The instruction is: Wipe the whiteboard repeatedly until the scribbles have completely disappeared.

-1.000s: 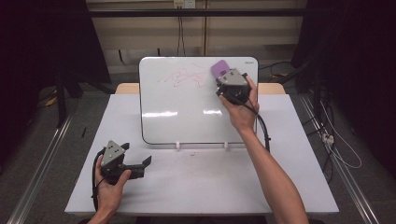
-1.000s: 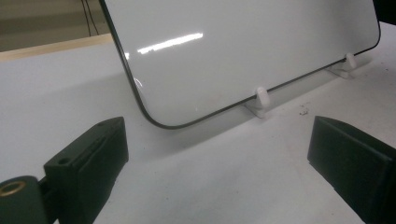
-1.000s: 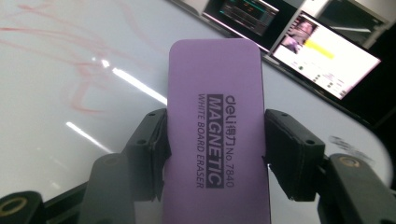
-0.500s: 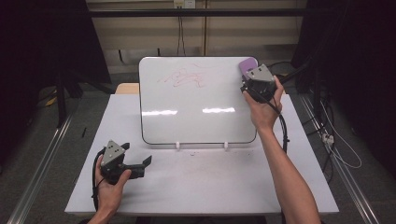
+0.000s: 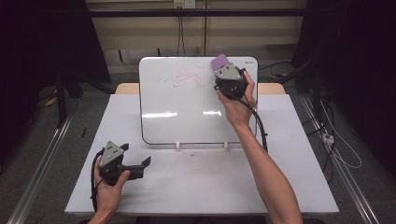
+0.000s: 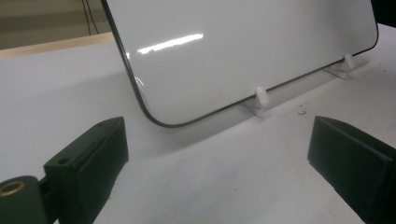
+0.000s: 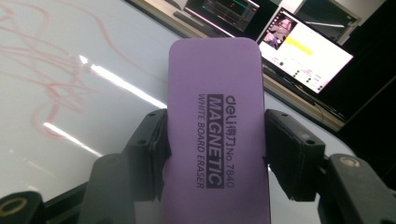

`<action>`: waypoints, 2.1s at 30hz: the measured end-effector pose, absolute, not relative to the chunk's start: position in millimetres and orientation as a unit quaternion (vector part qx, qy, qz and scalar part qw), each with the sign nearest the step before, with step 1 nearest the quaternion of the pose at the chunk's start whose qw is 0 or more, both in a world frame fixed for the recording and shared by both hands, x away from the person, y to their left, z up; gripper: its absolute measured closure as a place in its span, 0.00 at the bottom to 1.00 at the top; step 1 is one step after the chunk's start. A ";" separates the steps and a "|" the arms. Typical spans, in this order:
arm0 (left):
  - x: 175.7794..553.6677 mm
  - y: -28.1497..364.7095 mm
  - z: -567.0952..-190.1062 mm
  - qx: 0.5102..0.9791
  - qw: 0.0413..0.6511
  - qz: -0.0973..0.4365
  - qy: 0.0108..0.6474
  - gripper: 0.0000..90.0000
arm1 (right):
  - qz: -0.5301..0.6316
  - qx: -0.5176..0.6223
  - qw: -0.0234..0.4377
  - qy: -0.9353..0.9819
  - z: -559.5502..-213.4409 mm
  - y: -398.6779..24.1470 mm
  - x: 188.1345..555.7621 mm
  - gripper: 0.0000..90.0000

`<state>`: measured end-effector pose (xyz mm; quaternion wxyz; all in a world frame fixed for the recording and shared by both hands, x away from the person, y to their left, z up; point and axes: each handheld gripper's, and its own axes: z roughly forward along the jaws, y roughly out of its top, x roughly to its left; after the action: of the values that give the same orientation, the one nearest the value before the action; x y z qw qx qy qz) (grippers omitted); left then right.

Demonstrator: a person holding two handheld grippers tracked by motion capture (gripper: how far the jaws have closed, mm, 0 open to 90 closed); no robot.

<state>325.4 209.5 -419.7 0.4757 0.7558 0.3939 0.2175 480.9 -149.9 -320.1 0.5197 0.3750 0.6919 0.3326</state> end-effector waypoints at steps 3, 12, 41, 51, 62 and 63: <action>326.0 209.0 -419.6 0.760 0.473 0.218 0.389 0.05 | 0.333 0.362 0.519 0.699 -324.7 -136.0 478.0 0.47; 326.7 209.8 -420.0 0.754 0.474 0.220 0.398 0.05 | 0.324 0.302 0.508 0.739 -342.4 -97.2 461.5 0.47; 327.8 207.5 -421.9 0.762 0.470 0.212 0.393 0.06 | 0.325 0.352 0.516 0.710 -310.8 -133.7 490.0 0.47; 329.5 207.1 -423.0 0.762 0.471 0.208 0.392 0.06 | 0.334 0.329 0.521 0.714 -314.9 -98.0 492.7 0.47; 328.0 205.6 -421.9 0.767 0.469 0.211 0.385 0.06 | 0.342 0.274 0.501 0.746 -343.0 -52.8 469.6 0.47; 328.0 205.8 -421.9 0.766 0.469 0.212 0.385 0.06 | 0.343 0.269 0.498 0.750 -345.5 -50.4 467.4 0.47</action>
<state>328.0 205.8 -421.9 0.4687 0.7664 0.3848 0.2119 467.4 -50.4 -345.5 0.4979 0.2687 0.7497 0.3434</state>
